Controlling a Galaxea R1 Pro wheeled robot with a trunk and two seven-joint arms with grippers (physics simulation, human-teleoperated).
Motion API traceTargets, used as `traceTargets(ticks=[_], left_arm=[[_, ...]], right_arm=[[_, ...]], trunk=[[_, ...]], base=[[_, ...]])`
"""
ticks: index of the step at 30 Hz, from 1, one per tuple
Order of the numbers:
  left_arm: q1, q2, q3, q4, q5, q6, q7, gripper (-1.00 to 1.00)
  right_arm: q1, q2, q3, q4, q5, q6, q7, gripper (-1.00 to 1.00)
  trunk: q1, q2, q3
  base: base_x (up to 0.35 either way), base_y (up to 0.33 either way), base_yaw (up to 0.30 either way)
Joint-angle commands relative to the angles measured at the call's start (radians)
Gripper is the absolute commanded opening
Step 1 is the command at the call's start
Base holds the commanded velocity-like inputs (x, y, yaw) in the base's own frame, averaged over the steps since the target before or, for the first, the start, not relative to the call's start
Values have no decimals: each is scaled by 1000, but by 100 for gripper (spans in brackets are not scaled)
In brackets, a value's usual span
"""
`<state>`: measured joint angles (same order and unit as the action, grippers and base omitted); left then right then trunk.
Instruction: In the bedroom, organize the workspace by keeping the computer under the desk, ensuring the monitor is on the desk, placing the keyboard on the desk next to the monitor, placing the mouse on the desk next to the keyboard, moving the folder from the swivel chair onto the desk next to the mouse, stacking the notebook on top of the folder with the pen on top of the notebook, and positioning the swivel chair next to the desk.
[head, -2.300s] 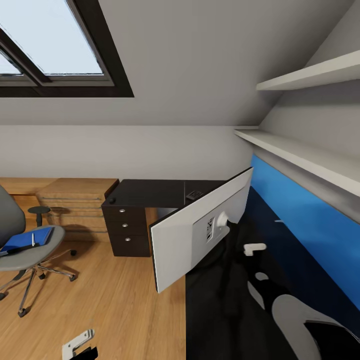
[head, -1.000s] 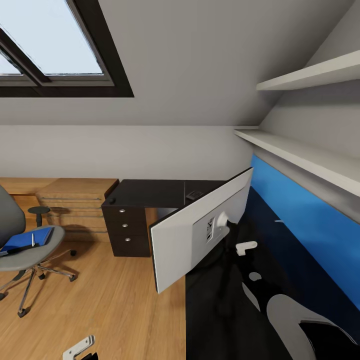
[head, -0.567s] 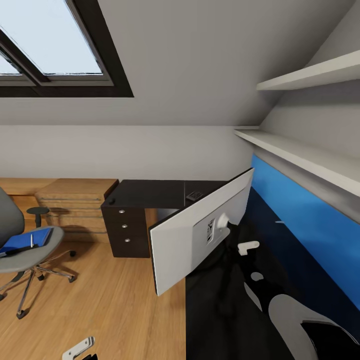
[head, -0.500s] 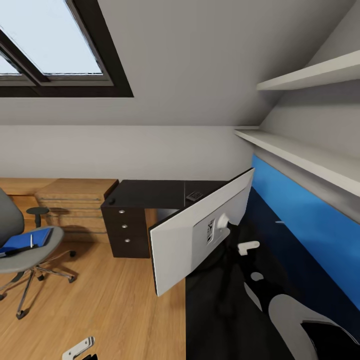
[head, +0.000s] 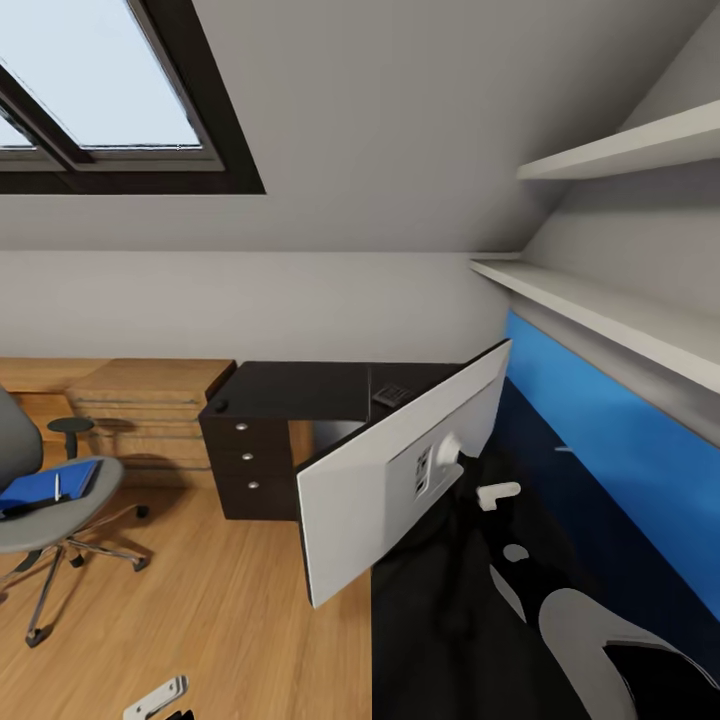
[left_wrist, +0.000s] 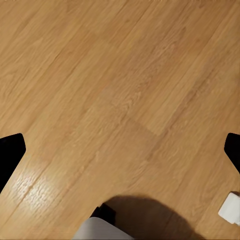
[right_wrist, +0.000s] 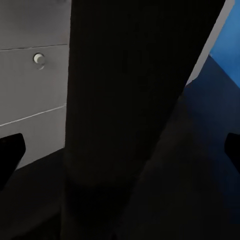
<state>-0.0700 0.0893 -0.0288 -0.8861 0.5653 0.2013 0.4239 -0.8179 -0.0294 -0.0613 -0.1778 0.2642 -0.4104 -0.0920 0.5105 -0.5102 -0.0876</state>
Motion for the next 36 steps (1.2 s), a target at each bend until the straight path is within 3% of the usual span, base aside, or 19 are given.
traceTargets(ticks=[1, 22, 23, 36], left_arm=[[-1, 1, -3, 2, 6, 3, 7, 100], [-1, 0, -2, 41, 4, 3, 7, 100], [-1, 0, -2, 41, 4, 3, 7, 100], [-1, 0, -2, 41, 4, 3, 7, 100]], right_arm=[[-1, 0, -6, 1, 10, -4, -4, 100], [-1, 0, -6, 1, 11, -4, -4, 100], [-1, 0, -6, 1, 11, -4, -4, -100], [-1, 0, -4, 2, 11, -5, 0, -100]], trunk=[[1, -2, -2], [1, -2, -2], [1, -2, -2], [1, -2, -2]], base=[[203, 0, 0], [40, 0, 0], [0, 0, 0], [0, 0, 0]])
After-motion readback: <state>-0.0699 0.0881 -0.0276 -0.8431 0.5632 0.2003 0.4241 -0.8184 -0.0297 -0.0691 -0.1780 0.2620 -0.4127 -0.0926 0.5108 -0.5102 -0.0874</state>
